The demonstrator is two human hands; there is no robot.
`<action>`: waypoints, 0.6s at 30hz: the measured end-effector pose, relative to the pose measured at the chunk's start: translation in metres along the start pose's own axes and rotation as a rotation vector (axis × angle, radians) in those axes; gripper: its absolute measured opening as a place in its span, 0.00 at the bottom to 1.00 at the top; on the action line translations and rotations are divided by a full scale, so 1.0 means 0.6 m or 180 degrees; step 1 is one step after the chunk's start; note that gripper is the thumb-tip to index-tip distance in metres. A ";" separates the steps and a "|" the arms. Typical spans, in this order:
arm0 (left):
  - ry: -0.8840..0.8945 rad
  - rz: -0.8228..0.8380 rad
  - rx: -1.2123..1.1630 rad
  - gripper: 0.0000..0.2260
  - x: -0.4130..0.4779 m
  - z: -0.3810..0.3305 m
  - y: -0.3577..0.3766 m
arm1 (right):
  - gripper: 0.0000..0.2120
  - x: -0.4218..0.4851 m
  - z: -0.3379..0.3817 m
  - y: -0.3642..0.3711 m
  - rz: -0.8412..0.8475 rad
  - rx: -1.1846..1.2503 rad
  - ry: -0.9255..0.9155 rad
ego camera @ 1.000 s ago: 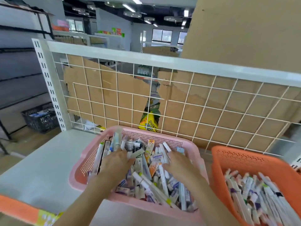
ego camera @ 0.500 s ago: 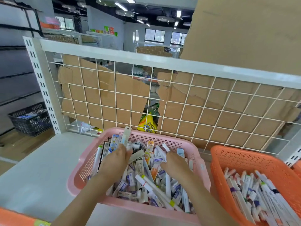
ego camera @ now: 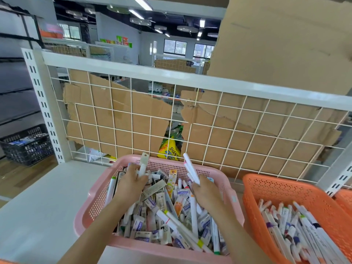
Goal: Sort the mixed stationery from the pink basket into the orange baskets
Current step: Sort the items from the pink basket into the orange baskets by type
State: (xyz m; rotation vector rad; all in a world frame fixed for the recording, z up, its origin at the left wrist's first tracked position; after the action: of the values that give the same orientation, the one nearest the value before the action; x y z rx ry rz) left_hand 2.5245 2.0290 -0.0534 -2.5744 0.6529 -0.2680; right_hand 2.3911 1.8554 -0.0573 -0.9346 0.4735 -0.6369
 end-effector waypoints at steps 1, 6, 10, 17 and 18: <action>-0.0049 0.0082 -0.0095 0.07 0.002 0.003 0.002 | 0.13 -0.003 0.002 -0.009 -0.0109 0.0015 -0.0031; 0.0063 0.0234 -0.0277 0.07 0.006 -0.012 0.000 | 0.12 -0.012 -0.007 -0.054 -0.0682 0.0205 -0.0210; 0.0309 0.0287 -0.0287 0.04 0.005 -0.036 0.001 | 0.09 -0.037 -0.044 -0.095 -0.1055 0.0278 -0.0201; 0.0632 0.0047 -0.0236 0.05 0.009 -0.078 0.021 | 0.07 -0.107 -0.165 -0.179 -0.1837 0.0567 0.0236; 0.0645 0.0067 -0.0273 0.06 0.009 -0.085 0.030 | 0.06 -0.117 -0.186 -0.190 -0.1890 0.0577 0.0312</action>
State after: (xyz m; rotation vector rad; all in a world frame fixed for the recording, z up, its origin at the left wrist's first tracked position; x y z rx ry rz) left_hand 2.5067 1.9923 -0.0174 -2.6421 0.7789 -0.5092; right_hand 2.2371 1.7883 -0.0108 -0.8729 0.2122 -1.2473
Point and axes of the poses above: each hand's wrist, its own x-axis towards the middle knuckle, its own y-axis out of the palm, z = x × y, the point moved 7 cm from there along x, towards the middle knuckle
